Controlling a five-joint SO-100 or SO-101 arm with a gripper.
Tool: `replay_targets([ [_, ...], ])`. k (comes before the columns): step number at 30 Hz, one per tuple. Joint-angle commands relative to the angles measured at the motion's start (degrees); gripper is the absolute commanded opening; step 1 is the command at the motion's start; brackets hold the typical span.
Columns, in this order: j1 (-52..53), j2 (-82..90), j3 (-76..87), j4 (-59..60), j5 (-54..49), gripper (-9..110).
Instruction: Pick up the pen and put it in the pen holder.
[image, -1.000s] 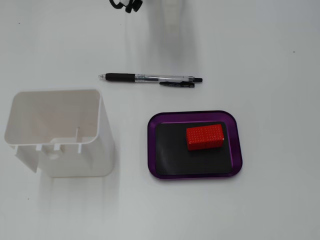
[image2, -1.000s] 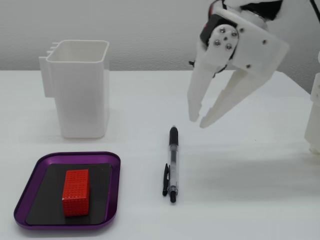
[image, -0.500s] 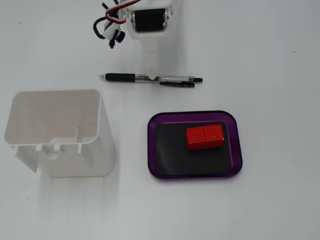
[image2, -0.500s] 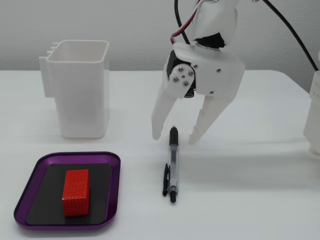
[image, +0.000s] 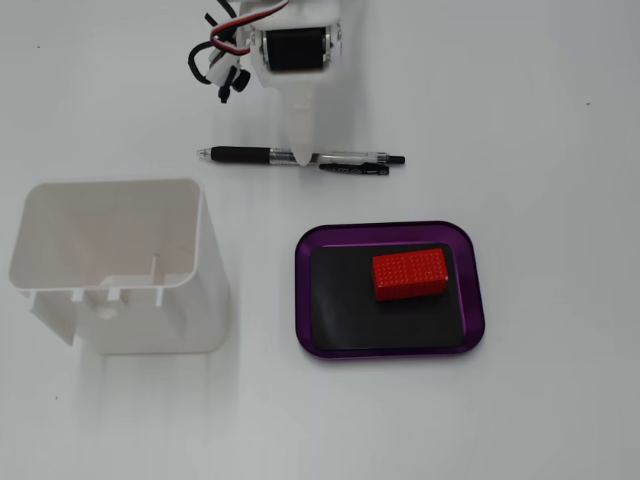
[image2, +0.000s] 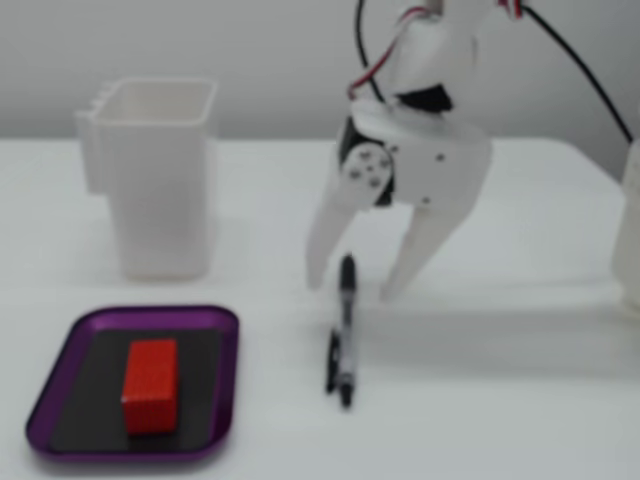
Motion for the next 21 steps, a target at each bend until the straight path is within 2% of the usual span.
replay_targets([
  [1,0.09,0.44,0.53,-1.14,0.26,17],
  [9,-6.50,0.35,0.70,-2.90,0.35,17],
  [21,-4.66,-15.64,-2.46,-4.48,0.26,17],
])
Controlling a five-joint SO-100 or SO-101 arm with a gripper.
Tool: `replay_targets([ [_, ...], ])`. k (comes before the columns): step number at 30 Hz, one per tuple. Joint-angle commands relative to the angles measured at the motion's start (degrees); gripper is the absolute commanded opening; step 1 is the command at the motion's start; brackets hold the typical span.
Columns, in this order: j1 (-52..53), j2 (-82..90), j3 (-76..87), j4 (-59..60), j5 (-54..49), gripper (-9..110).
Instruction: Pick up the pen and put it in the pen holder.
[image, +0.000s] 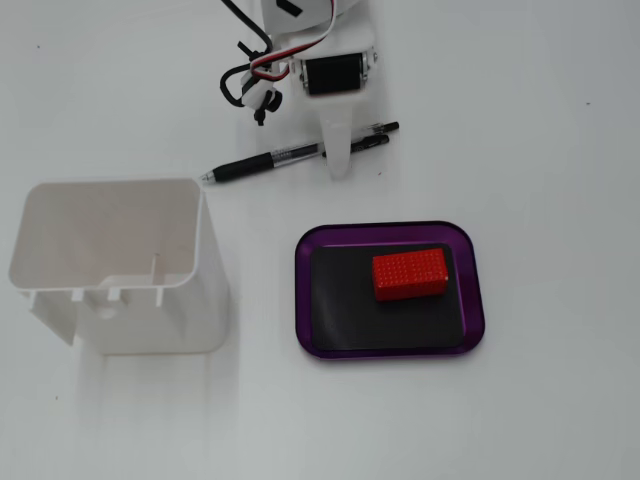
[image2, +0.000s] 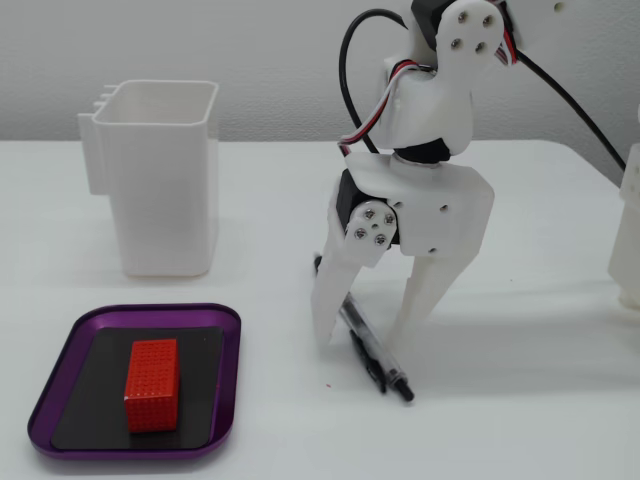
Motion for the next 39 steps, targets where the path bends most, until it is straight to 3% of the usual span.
replay_targets([
  [1,0.70,-4.31,-1.93,-0.70,0.09,17],
  [8,0.79,-5.27,-3.08,-0.44,-0.62,16],
  [17,0.79,-5.36,-3.08,-0.35,-3.87,2],
  [27,0.62,-3.96,-3.25,2.90,-3.96,-1],
  [39,0.79,21.09,-14.33,18.11,-2.99,-1],
])
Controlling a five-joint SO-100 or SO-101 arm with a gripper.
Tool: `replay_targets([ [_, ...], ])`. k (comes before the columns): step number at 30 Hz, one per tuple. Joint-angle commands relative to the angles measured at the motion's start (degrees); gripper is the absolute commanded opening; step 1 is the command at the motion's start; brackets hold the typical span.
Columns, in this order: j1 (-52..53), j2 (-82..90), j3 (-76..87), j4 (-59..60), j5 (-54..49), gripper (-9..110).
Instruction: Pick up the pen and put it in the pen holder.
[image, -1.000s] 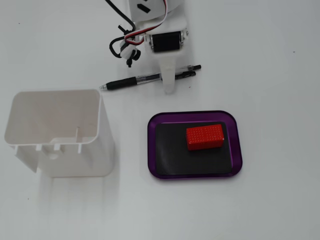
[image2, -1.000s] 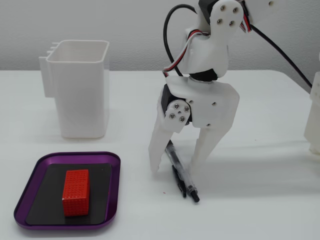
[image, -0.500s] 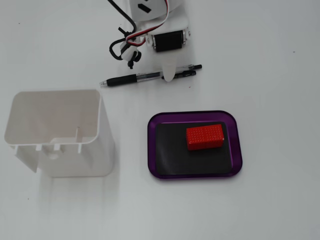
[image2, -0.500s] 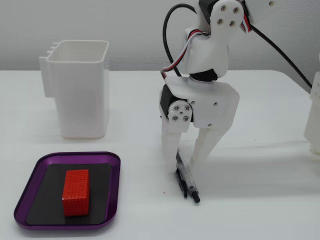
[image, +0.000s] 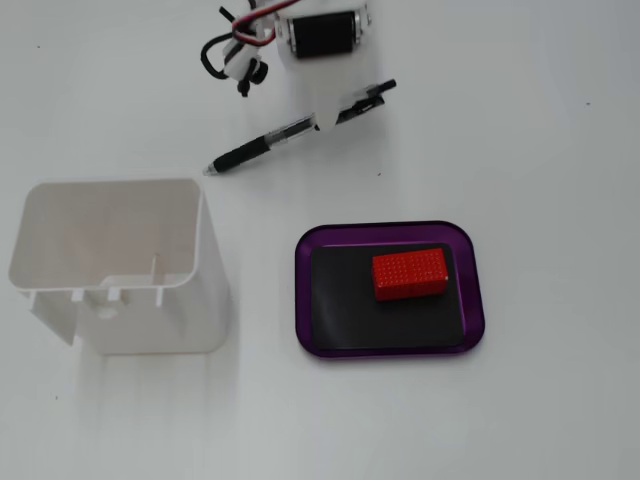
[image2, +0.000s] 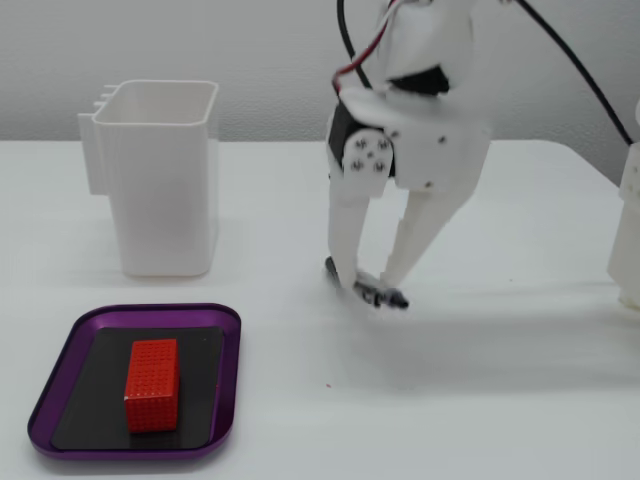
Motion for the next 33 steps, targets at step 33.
replay_targets([
  [33,-18.98,11.16,16.52,-16.79,21.88,20],
])
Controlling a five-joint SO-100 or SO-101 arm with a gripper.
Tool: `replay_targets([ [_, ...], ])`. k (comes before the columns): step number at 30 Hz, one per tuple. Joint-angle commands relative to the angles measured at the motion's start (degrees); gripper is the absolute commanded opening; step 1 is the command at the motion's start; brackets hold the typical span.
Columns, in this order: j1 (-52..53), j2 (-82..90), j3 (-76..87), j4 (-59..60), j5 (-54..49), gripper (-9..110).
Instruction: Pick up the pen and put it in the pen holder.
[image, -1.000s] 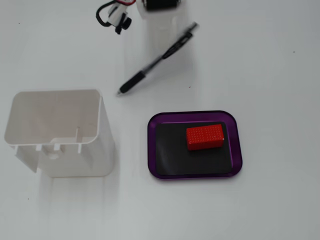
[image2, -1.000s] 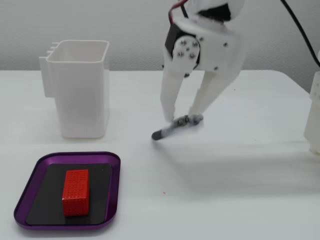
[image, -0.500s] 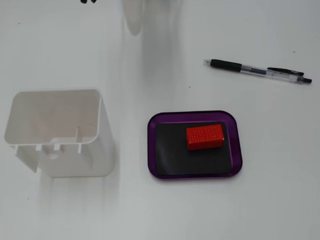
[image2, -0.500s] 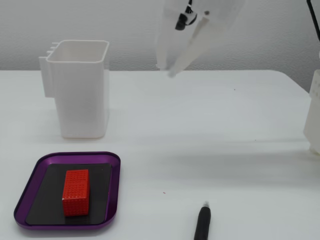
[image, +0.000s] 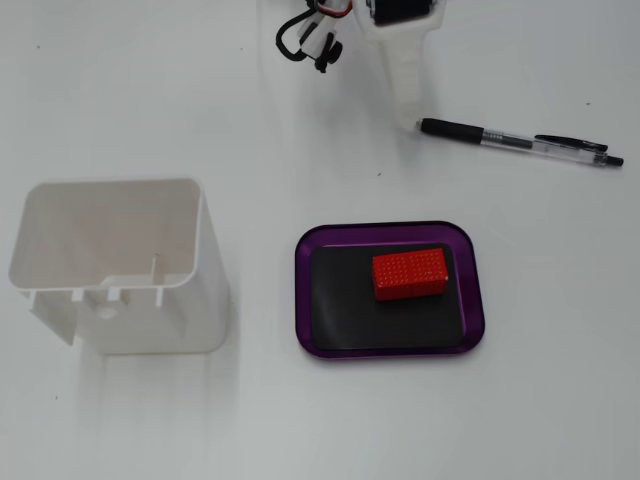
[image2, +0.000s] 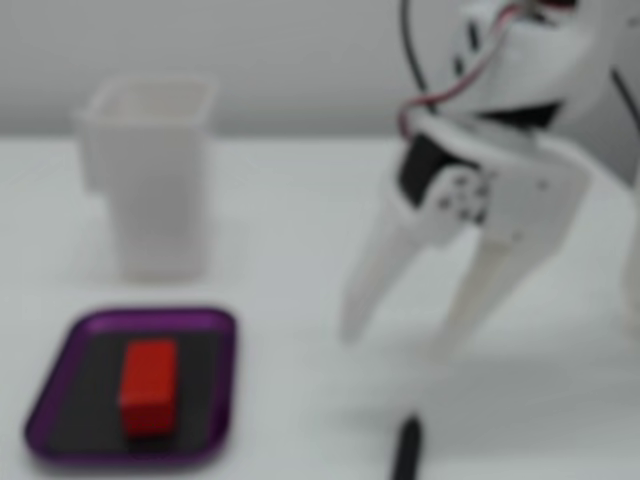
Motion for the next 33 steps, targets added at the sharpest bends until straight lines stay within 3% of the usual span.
replay_targets([
  [1,-1.67,1.49,-0.18,-5.10,7.65,19],
  [9,-9.76,1.32,0.62,-14.77,19.42,20],
  [17,-7.65,1.23,5.71,-15.91,22.24,20],
  [33,-14.85,-1.67,5.36,-19.42,20.83,19],
])
